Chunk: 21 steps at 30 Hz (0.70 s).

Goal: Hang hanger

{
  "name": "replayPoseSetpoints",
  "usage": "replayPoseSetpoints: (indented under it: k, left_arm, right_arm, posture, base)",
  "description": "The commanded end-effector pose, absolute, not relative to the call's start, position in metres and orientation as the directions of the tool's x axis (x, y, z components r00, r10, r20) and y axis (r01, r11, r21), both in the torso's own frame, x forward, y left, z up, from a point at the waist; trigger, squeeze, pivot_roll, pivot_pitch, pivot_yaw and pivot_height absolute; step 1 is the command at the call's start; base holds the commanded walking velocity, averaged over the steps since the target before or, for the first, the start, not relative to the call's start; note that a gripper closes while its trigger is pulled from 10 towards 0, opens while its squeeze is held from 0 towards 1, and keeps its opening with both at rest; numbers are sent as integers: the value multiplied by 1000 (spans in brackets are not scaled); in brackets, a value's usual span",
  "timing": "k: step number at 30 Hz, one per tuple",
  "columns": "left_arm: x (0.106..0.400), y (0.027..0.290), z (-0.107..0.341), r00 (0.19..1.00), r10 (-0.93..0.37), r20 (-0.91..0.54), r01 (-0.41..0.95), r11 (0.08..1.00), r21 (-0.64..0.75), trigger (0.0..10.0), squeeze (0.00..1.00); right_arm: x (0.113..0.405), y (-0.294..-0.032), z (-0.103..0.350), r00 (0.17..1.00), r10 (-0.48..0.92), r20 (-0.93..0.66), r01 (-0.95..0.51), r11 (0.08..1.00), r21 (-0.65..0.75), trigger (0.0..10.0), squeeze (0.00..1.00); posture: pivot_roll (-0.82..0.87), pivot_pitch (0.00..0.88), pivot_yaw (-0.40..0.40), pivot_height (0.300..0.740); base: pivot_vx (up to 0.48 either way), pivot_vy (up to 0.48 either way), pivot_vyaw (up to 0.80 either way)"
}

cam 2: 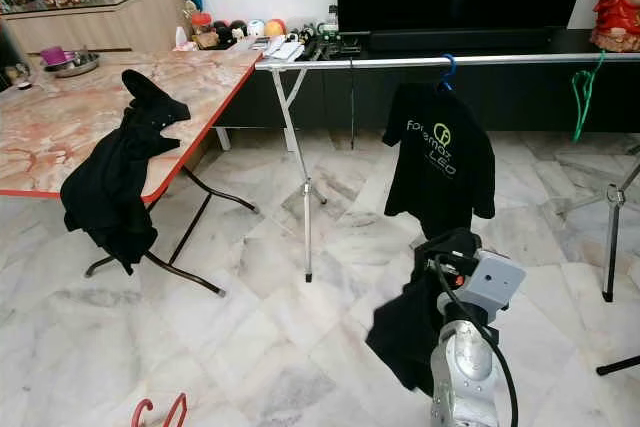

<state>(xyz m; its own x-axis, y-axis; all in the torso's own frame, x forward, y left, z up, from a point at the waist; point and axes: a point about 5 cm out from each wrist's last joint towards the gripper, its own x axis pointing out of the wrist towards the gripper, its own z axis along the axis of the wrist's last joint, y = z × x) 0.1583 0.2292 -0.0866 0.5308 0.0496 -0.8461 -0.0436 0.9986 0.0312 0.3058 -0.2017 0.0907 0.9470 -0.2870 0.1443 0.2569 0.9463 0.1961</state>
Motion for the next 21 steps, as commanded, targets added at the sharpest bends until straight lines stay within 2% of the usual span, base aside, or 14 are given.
replayPoseSetpoints:
  k: [1, 3, 21]
  left_arm:
    - [152, 237, -88, 502, 75, -861, -80, 996, 40, 10000, 0]
    - [151, 238, -88, 498, 80, -864, -86, 995, 42, 10000, 0]
    - [147, 244, -88, 470, 87, -879, -90, 995, 50, 10000, 0]
  right_arm:
    - [309, -200, 100, 944, -278, 179, 241, 949, 202, 10000, 0]
    - [309, -200, 100, 944, -276, 178, 240, 950, 199, 10000, 0]
    - [312, -194, 100, 954, -241, 181, 210, 963, 171, 10000, 0]
  posture:
    - [22, 24, 64, 740]
    - [22, 24, 64, 740]
    - [28, 23, 59, 740]
  base:
    - [0, 0, 0]
    - [0, 0, 0]
    - [0, 463, 0]
